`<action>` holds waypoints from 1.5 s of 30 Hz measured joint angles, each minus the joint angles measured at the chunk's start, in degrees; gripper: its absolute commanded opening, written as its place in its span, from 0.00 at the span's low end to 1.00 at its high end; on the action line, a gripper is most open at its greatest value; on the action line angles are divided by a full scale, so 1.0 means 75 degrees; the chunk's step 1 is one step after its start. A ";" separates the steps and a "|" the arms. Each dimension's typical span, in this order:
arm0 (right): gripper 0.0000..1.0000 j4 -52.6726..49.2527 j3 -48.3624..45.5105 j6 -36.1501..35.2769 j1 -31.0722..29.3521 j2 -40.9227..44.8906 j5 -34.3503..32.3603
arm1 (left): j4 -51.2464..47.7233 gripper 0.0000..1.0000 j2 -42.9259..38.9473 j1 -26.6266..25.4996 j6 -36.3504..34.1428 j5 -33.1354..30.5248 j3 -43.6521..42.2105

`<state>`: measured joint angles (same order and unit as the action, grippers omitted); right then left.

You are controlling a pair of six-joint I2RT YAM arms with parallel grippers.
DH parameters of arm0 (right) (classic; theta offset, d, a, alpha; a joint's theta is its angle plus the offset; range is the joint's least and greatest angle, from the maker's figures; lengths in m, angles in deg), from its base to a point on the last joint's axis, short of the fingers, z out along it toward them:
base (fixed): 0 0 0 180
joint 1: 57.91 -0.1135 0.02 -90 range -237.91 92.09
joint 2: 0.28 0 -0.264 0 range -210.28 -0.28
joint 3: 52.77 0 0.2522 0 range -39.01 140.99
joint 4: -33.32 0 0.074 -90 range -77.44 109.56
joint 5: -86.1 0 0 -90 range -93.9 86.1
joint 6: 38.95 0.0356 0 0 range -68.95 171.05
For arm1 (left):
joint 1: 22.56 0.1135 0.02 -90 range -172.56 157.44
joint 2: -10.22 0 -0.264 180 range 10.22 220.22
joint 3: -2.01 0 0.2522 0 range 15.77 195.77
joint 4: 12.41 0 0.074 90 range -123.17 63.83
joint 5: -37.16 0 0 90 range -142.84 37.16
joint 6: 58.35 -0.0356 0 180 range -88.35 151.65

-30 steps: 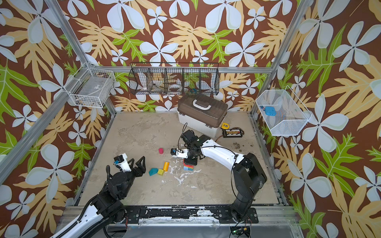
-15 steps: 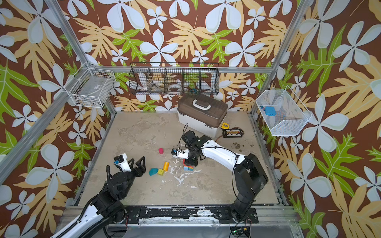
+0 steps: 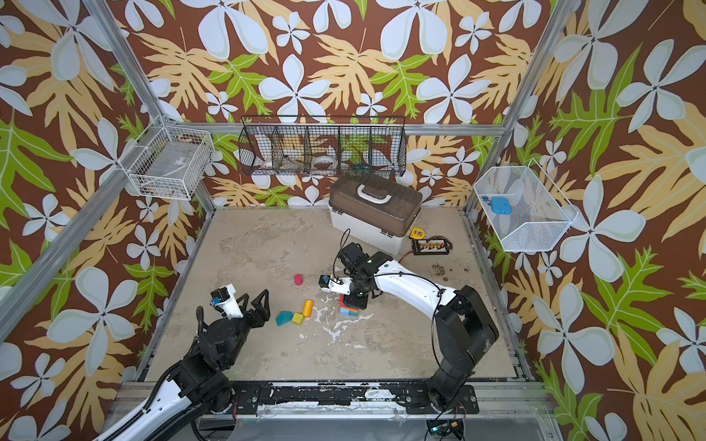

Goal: Build the wood block tower

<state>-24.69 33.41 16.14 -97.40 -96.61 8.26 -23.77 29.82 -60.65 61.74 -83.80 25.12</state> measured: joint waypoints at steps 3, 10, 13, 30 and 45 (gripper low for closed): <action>0.37 0.0000 -0.0012 0.0026 0.0009 0.0003 -0.0015 | 0.0000 0.76 0.0000 0.0000 0.0000 0.0003 0.0000; 0.37 0.0009 -0.0015 0.0067 0.0076 0.0017 -0.0032 | 0.0000 0.76 0.0000 0.0000 0.0000 0.0026 0.0000; 0.36 0.0012 -0.0015 0.0087 0.0076 0.0017 -0.0052 | 0.0000 0.76 0.0000 0.0000 -0.0003 0.0026 0.0000; 0.34 0.0041 -0.0041 0.0268 0.0099 0.0017 -0.0017 | 0.0000 0.76 0.0000 0.0000 0.0000 0.0026 0.0000; 0.34 0.0108 -0.0114 0.0425 0.0108 0.0061 -0.0017 | 0.0000 0.76 0.0000 0.0000 -0.0003 0.0029 0.0000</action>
<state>-23.88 32.56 19.33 -96.59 -96.15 8.13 -23.77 29.82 -60.65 61.71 -83.58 25.12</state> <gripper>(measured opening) 0.342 0.757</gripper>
